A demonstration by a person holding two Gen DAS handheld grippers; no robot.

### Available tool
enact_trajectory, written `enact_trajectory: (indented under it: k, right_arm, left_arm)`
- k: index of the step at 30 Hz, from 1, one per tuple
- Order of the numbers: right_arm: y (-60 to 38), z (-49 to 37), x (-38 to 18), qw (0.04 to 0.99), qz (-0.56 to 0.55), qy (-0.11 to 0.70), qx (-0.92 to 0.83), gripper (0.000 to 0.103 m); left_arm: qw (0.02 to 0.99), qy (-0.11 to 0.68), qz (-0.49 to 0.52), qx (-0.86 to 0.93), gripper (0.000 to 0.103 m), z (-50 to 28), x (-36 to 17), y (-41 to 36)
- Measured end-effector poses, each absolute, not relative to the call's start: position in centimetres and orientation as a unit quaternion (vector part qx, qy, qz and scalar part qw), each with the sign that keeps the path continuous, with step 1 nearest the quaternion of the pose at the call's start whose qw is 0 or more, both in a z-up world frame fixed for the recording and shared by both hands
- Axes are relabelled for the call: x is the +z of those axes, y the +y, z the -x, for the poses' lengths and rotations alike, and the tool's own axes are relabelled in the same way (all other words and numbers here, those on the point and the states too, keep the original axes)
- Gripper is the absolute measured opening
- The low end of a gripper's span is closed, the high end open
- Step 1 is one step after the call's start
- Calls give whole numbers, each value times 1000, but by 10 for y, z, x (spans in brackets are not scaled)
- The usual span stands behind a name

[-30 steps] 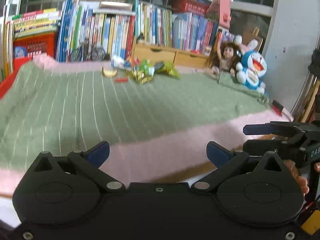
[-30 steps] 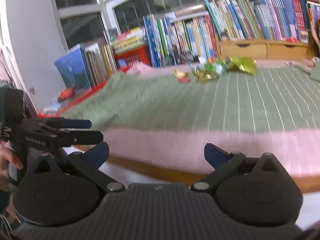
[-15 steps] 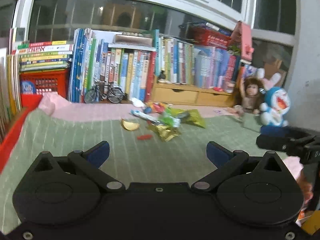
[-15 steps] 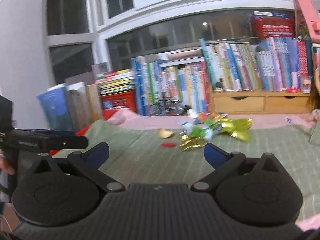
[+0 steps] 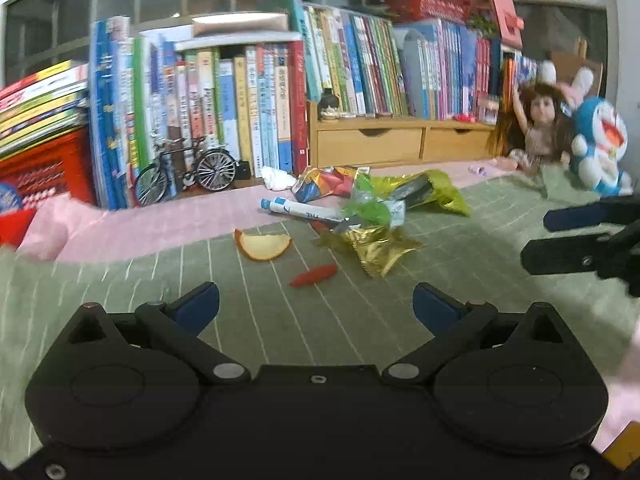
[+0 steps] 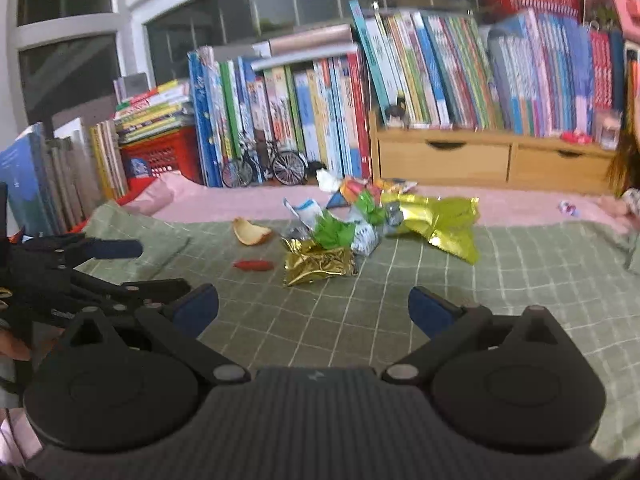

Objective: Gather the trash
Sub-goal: 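Move both open tools back over the bed toward the remaining wrappers, then grasp the small red piece with the left tool while the right tool grasps a gold foil wrapper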

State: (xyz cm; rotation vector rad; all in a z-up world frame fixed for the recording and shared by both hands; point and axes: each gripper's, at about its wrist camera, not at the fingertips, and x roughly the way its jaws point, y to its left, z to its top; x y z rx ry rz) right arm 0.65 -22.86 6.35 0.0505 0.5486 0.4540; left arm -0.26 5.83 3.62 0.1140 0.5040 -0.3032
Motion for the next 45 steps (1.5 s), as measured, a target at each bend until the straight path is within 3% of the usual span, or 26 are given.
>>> enact_trajectory:
  k: [5,12,16,18,20,24,25,26,28,33,38,45]
  right_arm:
    - [-218,-22,50,938,7,274,212,103]
    - [-214,-30,45,935,32,278,217,103]
    - [-209,-40,45,934,33,280,220,103]
    - [-207,-45,44,932,23,281,227,103]
    - [-205,-49,42,929,9,284,236,103]
    - [-202,-58,37,926,-8,292,239,103]
    - [-201,-60,35,927,-8,294,235,103]
    - [-201,-61,34,927,-8,295,232,103]
    - [-204,-64,29,927,-10,298,226,103]
    - [-216,-65,22,927,-25,304,217,103]
    - [-226,-62,23,932,-24,296,209,103]
    - [-230,-61,19,934,-13,293,206,103]
  left_arm:
    - [944,288,-32,-159,85,-48,12,62]
    - [934,292,-56,-197,73,-79,1,56]
    - [929,310,-49,-197,58,-92,-1,54]
    - [927,313,-37,-202,56,-99,-2,56]
    - [926,312,-34,-209,46,-102,-2,57]
    - [927,312,-42,-202,48,-98,0,54]
    - [929,314,-43,-192,55,-95,1,52]
    - [930,317,-43,-182,71,-90,1,49]
    - [932,323,-29,-160,86,-81,1,41]
    - [940,326,-17,-100,86,-76,-1,19]
    - [947,319,12,-27,76,-83,-3,14]
    - [947,318,33,24,75,-88,-3,4]
